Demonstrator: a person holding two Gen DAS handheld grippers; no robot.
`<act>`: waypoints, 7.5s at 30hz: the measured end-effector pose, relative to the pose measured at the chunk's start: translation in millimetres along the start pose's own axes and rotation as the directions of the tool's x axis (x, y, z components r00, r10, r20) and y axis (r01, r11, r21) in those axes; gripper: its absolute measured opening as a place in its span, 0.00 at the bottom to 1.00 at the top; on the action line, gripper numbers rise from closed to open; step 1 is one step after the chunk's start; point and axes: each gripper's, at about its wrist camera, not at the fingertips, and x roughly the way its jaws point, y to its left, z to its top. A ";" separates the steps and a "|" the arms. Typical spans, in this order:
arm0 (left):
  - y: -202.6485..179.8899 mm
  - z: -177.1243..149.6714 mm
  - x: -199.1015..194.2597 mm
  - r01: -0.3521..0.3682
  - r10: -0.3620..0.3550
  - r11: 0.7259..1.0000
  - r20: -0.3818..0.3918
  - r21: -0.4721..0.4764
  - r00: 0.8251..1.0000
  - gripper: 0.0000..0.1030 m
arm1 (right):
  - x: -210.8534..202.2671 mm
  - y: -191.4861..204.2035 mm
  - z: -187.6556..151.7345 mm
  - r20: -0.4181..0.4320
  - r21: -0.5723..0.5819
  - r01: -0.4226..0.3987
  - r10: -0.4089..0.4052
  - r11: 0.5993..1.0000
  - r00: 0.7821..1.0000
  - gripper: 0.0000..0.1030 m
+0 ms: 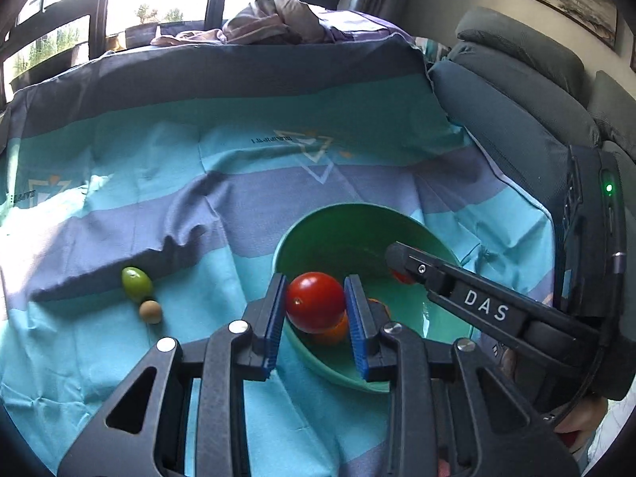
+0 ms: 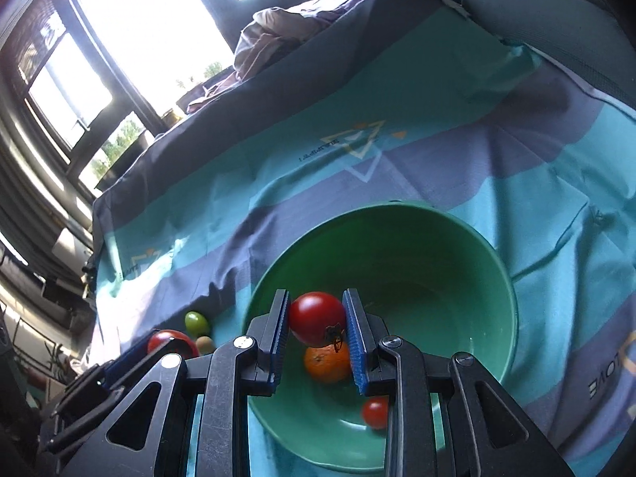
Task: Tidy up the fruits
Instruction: 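Open the left gripper to drop the cherry tomato into the bowl, then move the left gripper to the brown round fruit and close on it, then carry the brown fruit into the bowl and open the left gripper, then move the right gripper to the green oval fruit and close on it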
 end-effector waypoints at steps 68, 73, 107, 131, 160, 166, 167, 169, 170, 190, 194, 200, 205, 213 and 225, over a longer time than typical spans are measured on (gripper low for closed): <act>161.0 -122.8 -25.8 -0.259 0.170 0.907 -0.274 -0.331 0.947 0.26 | 151.8 157.8 -69.7 -0.311 -0.342 -0.138 0.027 0.930 0.950 0.28; 178.7 -110.4 -51.5 -0.174 0.104 0.885 -0.180 -0.433 0.978 0.26 | 126.1 152.4 -57.5 -0.267 -0.326 -0.150 0.061 0.933 0.962 0.28; 161.3 -116.6 -10.7 -0.265 0.168 0.902 -0.288 -0.341 0.943 0.24 | 100.0 133.7 -49.5 -0.235 -0.285 -0.143 0.076 0.948 0.969 0.28; 38.4 -2.0 -42.7 -0.158 0.159 0.986 0.011 -0.060 0.987 0.22 | 2.8 59.5 0.7 -0.011 -0.113 -0.164 0.164 0.980 0.986 0.28; -8.0 13.5 39.2 0.019 -0.021 1.000 -0.098 -0.016 0.995 0.47 | -10.5 -34.3 13.7 0.029 0.081 0.046 -0.049 0.996 0.998 0.40; 55.3 14.3 -8.4 -0.148 0.141 0.983 -0.066 -0.111 0.988 0.51 | -6.4 -8.6 12.2 0.026 0.015 0.024 -0.025 1.000 0.999 0.40; 67.1 11.6 -17.0 -0.174 0.167 0.976 -0.066 -0.130 0.984 0.51 | -5.4 -2.7 11.7 0.026 -0.001 0.024 -0.024 1.000 0.999 0.40; 93.4 0.4 -34.5 -0.208 0.201 0.961 -0.054 -0.183 0.978 0.57 | -3.0 9.4 9.9 0.024 -0.033 0.017 -0.016 0.999 1.000 0.40; 108.0 -6.6 -41.4 -0.217 0.212 0.951 -0.048 -0.221 0.976 0.61 | -1.2 17.0 8.4 0.022 -0.054 0.011 -0.010 0.998 1.000 0.40; 240.5 -45.3 -24.4 -0.363 0.286 0.826 -0.234 -0.432 0.929 0.66 | 151.6 178.7 -31.2 -0.330 -0.383 -0.083 -0.053 0.920 0.942 0.40; 250.0 -47.8 -28.6 -0.347 0.264 0.812 -0.235 -0.469 0.935 0.67 | 177.5 189.4 -35.4 -0.349 -0.403 -0.060 -0.093 0.913 0.933 0.40; 252.4 -47.1 -30.4 -0.355 0.275 0.802 -0.231 -0.480 0.933 0.66 | 197.0 204.4 -52.0 -0.338 -0.480 -0.043 -0.139 0.876 0.931 0.37; 248.8 -45.8 -31.1 -0.354 0.282 0.810 -0.219 -0.467 0.934 0.66 | 179.0 198.2 -53.6 -0.360 -0.454 -0.093 -0.087 0.886 0.929 0.35; 242.2 -47.5 -24.6 -0.366 0.287 0.823 -0.238 -0.435 0.928 0.66 | 122.7 167.7 -82.2 -0.502 -0.306 -0.258 0.075 0.916 0.862 0.22; 231.9 -53.6 -17.2 -0.244 0.153 0.857 -0.226 -0.454 0.962 0.53 | 119.0 151.9 -66.1 -0.431 -0.202 -0.256 0.149 0.945 0.890 0.24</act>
